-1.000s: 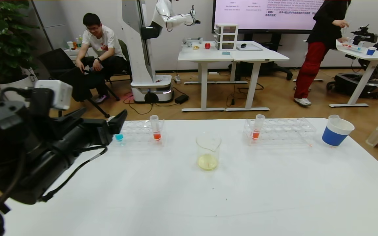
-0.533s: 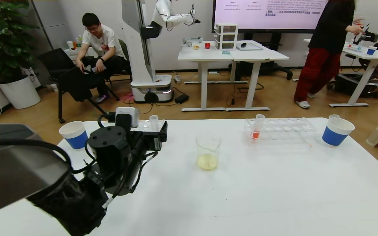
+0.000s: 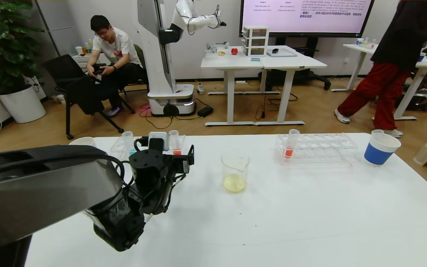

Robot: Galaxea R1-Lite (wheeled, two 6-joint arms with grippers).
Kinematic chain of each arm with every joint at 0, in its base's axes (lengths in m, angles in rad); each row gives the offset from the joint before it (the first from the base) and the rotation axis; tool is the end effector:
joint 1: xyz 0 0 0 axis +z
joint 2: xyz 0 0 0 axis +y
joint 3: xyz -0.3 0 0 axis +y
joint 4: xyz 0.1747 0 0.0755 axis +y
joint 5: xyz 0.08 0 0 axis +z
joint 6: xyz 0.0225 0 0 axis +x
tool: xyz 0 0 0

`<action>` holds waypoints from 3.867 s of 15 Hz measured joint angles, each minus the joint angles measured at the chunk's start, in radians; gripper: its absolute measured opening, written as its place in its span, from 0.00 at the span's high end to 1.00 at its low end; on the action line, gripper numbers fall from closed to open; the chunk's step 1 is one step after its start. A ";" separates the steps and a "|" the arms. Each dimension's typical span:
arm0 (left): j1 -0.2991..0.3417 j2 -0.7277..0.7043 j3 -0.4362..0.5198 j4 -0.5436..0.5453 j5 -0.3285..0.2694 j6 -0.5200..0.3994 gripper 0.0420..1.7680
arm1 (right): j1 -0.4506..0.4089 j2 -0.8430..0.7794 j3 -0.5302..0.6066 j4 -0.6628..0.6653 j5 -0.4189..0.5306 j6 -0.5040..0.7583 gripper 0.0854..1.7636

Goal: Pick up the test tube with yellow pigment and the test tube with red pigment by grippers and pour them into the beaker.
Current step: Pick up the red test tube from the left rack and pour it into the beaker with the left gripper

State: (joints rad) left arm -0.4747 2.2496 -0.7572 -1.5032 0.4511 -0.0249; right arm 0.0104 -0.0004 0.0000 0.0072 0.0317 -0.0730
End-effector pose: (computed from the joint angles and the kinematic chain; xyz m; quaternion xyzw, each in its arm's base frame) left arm 0.3403 -0.1638 0.0663 -0.0149 -0.0047 -0.0119 0.9998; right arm -0.0229 0.0005 0.0748 -0.0364 0.0026 0.0212 0.9991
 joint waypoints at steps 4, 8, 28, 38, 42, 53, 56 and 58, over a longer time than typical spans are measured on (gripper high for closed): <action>0.052 0.076 -0.165 0.026 -0.051 0.044 0.04 | 0.000 0.000 0.000 0.000 0.000 0.000 0.02; 0.062 0.147 -0.266 0.040 -0.059 0.046 0.04 | 0.000 0.000 0.000 0.000 0.000 0.000 0.02; 0.062 0.174 -0.286 0.012 -0.050 0.039 0.04 | 0.000 0.000 0.000 0.000 0.000 0.000 0.02; 0.064 0.176 -0.300 0.011 -0.044 0.037 0.71 | 0.001 0.000 0.000 0.000 0.000 0.000 0.02; 0.063 0.175 -0.300 0.012 -0.045 0.038 0.72 | 0.000 0.000 0.000 0.000 0.000 0.000 0.02; 0.057 0.006 -0.363 0.198 -0.050 0.047 0.72 | 0.000 0.000 0.000 0.000 0.000 0.000 0.02; 0.060 -0.014 -0.365 0.202 -0.055 0.047 0.72 | 0.000 0.000 0.000 0.000 0.000 0.000 0.02; 0.058 -0.021 -0.367 0.207 -0.088 0.068 0.72 | 0.000 0.000 0.000 0.000 0.000 0.000 0.02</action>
State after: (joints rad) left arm -0.4170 2.2287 -1.1243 -1.2960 0.3628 0.0428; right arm 0.0104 -0.0004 0.0000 0.0077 0.0317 -0.0730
